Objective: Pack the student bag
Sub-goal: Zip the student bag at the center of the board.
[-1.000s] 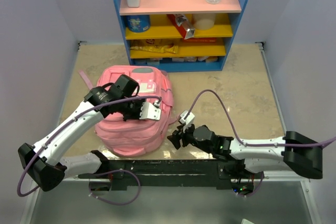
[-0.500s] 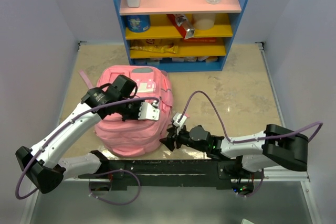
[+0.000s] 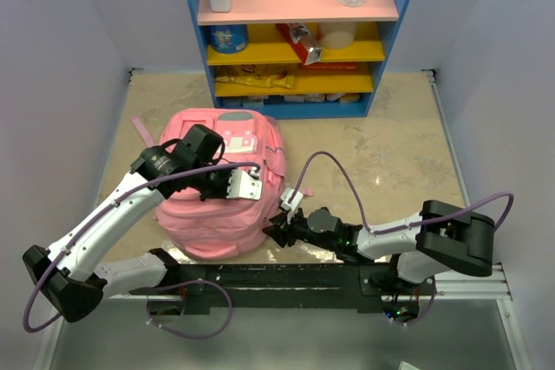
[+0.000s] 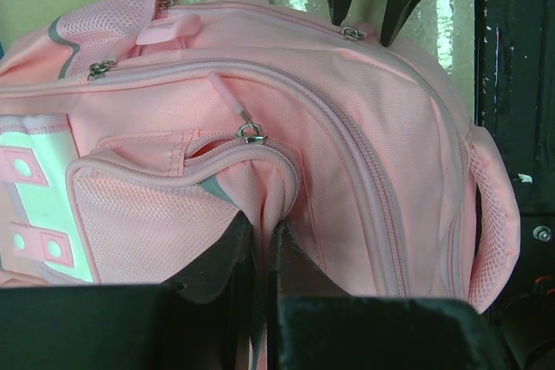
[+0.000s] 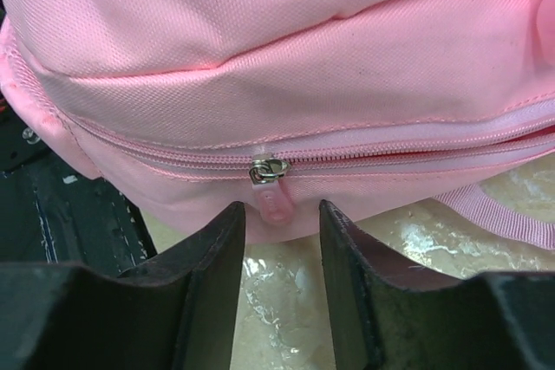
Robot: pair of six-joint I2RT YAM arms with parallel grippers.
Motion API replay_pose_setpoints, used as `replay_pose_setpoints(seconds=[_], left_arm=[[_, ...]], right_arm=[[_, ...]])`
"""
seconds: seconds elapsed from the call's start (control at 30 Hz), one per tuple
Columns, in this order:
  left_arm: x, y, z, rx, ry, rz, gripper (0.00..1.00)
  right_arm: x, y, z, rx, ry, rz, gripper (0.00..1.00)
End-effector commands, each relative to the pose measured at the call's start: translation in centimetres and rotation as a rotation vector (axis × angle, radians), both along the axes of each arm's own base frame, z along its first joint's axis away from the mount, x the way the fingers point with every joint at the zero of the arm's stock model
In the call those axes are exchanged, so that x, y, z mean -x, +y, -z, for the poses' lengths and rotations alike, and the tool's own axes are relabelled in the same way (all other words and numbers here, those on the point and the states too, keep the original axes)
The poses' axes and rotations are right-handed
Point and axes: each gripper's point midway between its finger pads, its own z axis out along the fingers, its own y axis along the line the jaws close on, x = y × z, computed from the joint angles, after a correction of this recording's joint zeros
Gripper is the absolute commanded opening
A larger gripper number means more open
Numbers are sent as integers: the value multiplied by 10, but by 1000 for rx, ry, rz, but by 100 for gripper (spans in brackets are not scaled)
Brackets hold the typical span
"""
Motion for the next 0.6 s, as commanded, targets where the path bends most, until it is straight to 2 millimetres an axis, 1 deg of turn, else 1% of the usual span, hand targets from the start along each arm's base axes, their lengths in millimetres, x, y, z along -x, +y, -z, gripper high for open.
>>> replay_pose_setpoints(seconds=[0.0,0.03,0.07,0.13,0.2,0.3,0.33,0.37,0.4,0.43,0.47,0.53,0.57], left_arm=[[-14,-14,-46,131,-160,22,0],[-14,-14,-46,131,-159,19,0],[-14,-14,-47,134,-162,18,0],[-13,-14,-46,133,-156,18,0],[-13,-14,-46,133,-154,19,0],[-13,-15,-47,138,-155,14,0],[-13,-15,-46,138,-154,14,0],[-14,-15,-46,139,-154,12,0],[-14,-15,-45,136,-151,10,0],[-13,-14,-45,134,-152,11,0],[-13,-14,-44,132,-152,12,0],[-12,-12,-40,123,-148,10,0],[-13,-12,-39,118,-150,12,0]], right_arm=[[-10,18,-38,-121,-57,19,40],[-9,18,-35,-118,-53,15,38],[-9,20,-37,-133,-50,15,36],[-9,21,-34,-132,-46,11,34],[-9,22,-37,-142,-47,8,29],[-10,21,-36,-139,-46,16,17],[-10,20,-35,-133,-44,19,11],[-10,19,-37,-138,-45,22,8],[-10,16,-37,-134,-42,29,5],[-10,13,-33,-118,-36,40,0],[-11,10,-39,-128,-39,50,0],[-13,-1,-32,-98,-14,90,0],[-13,-4,-40,-113,-16,103,0]])
